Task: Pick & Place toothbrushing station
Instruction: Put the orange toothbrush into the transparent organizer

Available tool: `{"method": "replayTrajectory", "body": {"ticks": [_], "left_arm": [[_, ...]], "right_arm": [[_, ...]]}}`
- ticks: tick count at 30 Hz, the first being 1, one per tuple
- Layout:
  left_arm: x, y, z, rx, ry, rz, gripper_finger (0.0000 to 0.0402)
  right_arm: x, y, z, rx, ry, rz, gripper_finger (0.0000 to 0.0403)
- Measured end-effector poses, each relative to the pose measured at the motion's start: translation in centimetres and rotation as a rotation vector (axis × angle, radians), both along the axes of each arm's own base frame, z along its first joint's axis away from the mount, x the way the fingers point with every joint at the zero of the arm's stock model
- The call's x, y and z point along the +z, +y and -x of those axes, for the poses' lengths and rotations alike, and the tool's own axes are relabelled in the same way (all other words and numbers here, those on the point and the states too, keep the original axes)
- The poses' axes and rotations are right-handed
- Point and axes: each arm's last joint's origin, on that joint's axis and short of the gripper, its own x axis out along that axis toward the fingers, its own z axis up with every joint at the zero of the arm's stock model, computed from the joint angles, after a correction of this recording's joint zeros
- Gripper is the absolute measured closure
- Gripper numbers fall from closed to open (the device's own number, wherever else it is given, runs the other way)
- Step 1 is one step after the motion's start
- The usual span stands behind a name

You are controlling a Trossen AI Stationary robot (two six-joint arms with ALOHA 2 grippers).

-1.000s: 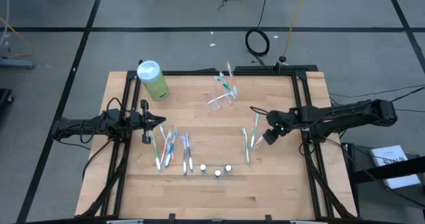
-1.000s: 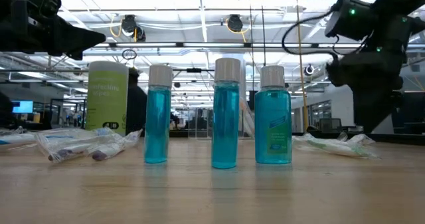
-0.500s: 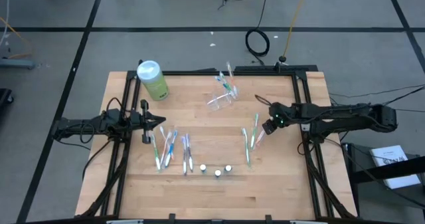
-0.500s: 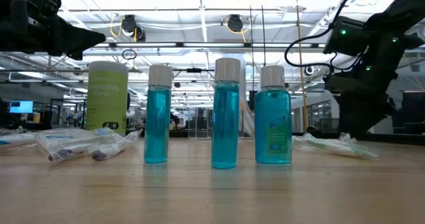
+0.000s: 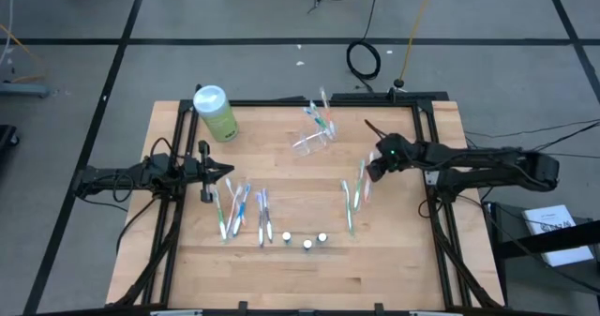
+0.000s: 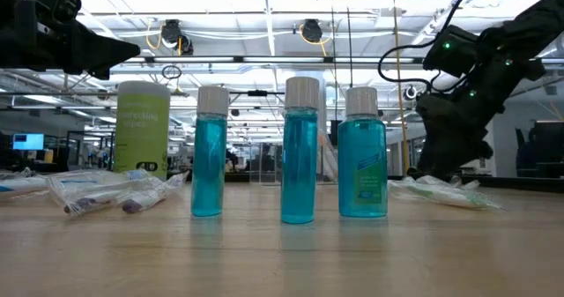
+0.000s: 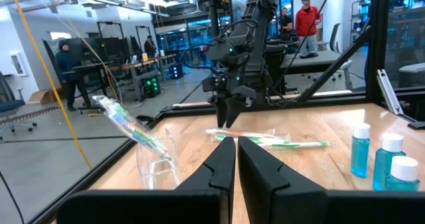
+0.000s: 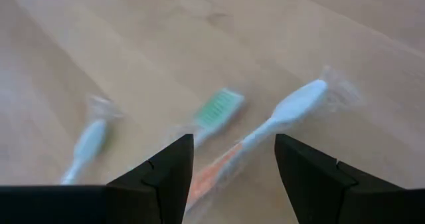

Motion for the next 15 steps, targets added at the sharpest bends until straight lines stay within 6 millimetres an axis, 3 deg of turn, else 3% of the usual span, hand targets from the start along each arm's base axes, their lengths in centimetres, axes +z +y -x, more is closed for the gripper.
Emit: {"method": "replayTrajectory", "body": {"ticks": [9,15], "left_arm": [[0.0,0.0,0.0,0.000,-0.001,0.000,0.0376],[0.0,0.0,0.0,0.000,0.000,0.000,0.0376]], "right_arm": [[-0.5,0.4,-0.6,0.208,-0.035,-0.069,0.0200],[-0.4,1.2,-0.8,0.160,-0.050,-0.150,0.0200]]}}
